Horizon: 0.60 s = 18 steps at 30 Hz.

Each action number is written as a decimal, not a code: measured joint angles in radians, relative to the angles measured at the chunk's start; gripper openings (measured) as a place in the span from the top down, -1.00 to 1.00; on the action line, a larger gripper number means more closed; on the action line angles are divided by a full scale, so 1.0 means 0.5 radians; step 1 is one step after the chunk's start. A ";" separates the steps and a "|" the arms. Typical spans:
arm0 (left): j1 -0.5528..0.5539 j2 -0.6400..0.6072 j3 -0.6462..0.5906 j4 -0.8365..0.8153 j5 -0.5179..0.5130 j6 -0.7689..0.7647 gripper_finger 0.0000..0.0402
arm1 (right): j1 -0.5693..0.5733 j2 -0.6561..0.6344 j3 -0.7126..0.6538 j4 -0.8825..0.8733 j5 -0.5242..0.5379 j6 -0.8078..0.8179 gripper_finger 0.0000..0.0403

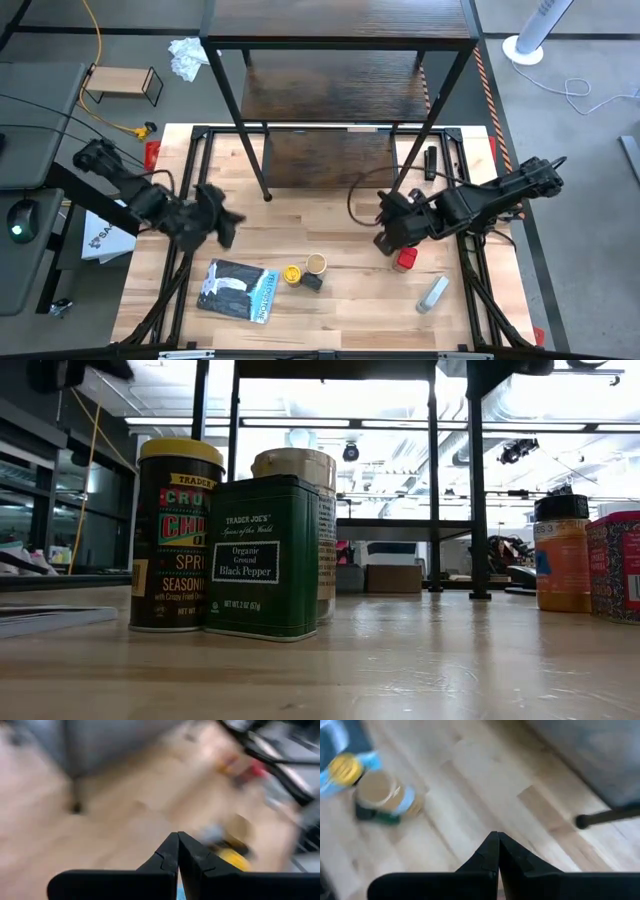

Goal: Shelf spices
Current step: Put the gold seasoning bottle on the shelf

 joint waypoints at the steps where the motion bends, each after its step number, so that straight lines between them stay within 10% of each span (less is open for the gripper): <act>1: -0.057 0.029 0.001 0.098 0.021 0.060 1.00 | 0.000 -0.001 -0.020 0.052 -0.044 -0.063 1.00; 8: -0.135 0.451 0.034 0.360 0.431 0.344 1.00 | 0.000 0.001 -0.129 0.222 -0.172 -0.268 1.00; 18: -0.146 0.827 0.109 0.717 0.499 0.866 0.95 | 0.043 0.001 -0.129 0.427 -0.328 -0.214 1.00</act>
